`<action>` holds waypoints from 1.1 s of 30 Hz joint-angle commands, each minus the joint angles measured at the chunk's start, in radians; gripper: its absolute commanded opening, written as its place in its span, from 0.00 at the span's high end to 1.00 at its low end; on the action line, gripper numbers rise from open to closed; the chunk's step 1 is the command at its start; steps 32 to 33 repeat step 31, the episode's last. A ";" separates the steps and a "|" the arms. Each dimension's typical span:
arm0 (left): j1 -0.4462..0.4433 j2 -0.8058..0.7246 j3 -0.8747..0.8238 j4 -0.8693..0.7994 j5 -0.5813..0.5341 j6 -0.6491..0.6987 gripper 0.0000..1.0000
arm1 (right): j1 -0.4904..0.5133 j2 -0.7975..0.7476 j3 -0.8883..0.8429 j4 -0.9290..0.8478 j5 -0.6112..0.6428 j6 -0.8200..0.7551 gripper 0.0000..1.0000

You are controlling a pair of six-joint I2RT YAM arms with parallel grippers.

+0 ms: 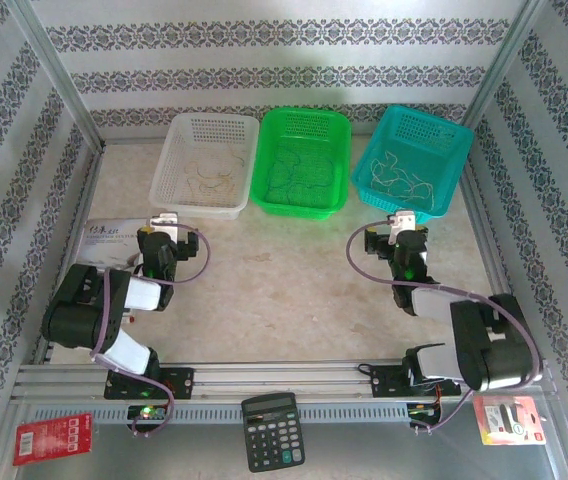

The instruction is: Untangle the cables

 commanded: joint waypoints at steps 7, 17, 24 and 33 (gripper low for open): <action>0.077 0.028 0.065 -0.020 0.180 -0.021 0.00 | -0.080 0.167 0.048 0.187 -0.137 0.027 0.02; 0.081 0.026 0.063 -0.019 0.164 -0.030 0.00 | -0.072 0.173 0.069 0.206 -0.031 0.048 0.02; 0.082 0.025 0.065 -0.022 0.165 -0.031 0.00 | -0.077 0.175 0.074 0.201 -0.047 0.051 0.02; 0.081 0.026 0.065 -0.021 0.164 -0.031 0.00 | -0.105 0.175 0.084 0.179 -0.109 0.066 0.02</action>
